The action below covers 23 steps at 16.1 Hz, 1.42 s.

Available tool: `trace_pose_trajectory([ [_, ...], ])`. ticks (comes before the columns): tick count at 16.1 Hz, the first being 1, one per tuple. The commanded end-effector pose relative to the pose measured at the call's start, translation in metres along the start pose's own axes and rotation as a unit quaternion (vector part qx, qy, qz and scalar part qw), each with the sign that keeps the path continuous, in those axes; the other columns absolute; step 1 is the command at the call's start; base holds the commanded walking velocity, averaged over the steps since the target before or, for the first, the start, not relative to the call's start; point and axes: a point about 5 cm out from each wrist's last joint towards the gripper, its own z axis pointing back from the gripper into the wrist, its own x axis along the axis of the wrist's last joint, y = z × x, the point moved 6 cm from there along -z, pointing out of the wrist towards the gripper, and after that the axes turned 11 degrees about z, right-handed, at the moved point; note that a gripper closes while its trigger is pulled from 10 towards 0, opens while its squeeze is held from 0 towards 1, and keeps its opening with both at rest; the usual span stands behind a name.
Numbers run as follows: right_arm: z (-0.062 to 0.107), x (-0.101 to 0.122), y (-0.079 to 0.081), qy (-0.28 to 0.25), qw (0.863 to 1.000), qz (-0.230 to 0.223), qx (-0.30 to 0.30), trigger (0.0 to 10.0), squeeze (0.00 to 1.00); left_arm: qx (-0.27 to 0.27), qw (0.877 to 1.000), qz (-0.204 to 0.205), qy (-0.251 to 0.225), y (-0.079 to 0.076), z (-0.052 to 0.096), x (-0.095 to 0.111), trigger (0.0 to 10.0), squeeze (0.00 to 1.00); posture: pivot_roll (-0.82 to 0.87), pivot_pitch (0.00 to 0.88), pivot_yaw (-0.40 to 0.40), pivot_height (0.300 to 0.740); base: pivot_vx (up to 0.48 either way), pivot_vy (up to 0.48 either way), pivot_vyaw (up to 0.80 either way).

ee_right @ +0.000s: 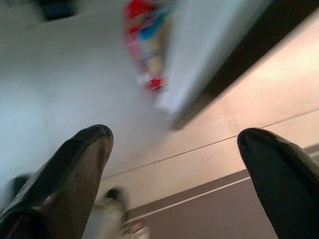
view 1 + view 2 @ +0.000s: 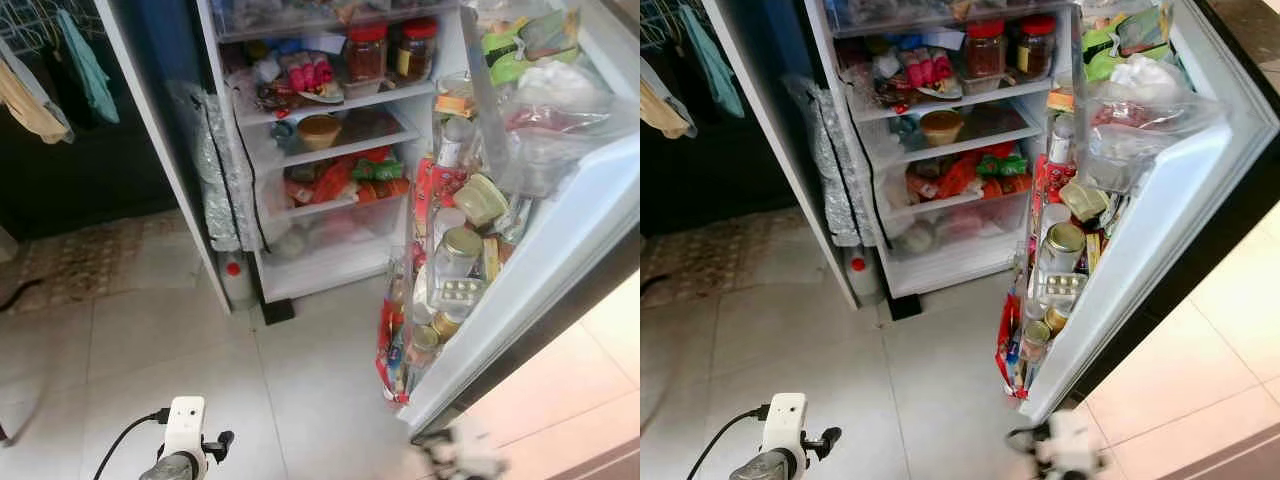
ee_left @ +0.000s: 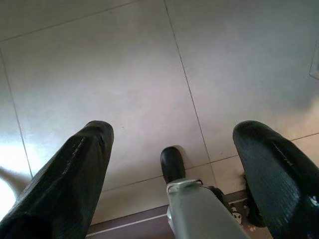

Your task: Restocking fridge

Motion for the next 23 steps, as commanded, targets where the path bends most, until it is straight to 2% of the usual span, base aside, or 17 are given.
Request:
trace_pose_trajectory([
  [1,0.000,0.007,-0.008,-0.018,1.000,-0.005,-0.022,10.0,0.00,0.004,1.000,-0.008,0.008,0.004,0.001,-0.004,10.0,0.00,-0.20,0.028,0.012,0.740,0.000,0.000,0.00],
  [3,0.001,0.015,-0.026,-0.043,0.997,-0.007,-0.069,10.0,0.00,0.003,1.000,-0.009,0.005,0.004,0.001,-0.004,10.0,0.00,-0.20,0.023,0.012,0.740,0.000,0.000,0.00],
  [4,0.003,0.022,-0.033,-0.065,0.994,-0.029,-0.088,10.0,0.00,0.002,1.000,-0.008,0.004,0.004,0.001,-0.003,10.0,0.00,-0.20,0.017,0.013,0.740,0.000,0.000,0.00],
  [5,0.004,0.026,-0.034,-0.075,0.993,-0.035,-0.089,10.0,0.00,0.002,1.000,-0.007,0.004,0.004,0.001,-0.003,10.0,0.00,-0.20,0.017,0.013,0.740,0.000,0.000,0.00],
  [14,0.000,0.089,-0.028,-0.179,0.980,-0.039,-0.074,10.0,0.00,0.000,1.000,-0.004,-0.004,0.003,0.001,0.001,10.0,0.00,-0.20,0.039,0.016,0.740,0.000,0.000,0.00],
  [19,0.002,0.130,-0.020,-0.241,0.969,-0.041,-0.037,10.0,0.00,-0.001,1.000,-0.002,-0.008,0.001,0.000,0.004,10.0,0.00,-0.20,0.046,0.017,0.740,0.000,0.000,0.00],
  [23,0.006,0.151,-0.011,-0.277,0.960,-0.031,0.010,10.0,0.00,-0.003,1.000,-0.001,-0.010,0.000,0.000,0.005,10.0,0.00,-0.20,0.049,0.016,0.740,0.000,0.000,0.00],
])
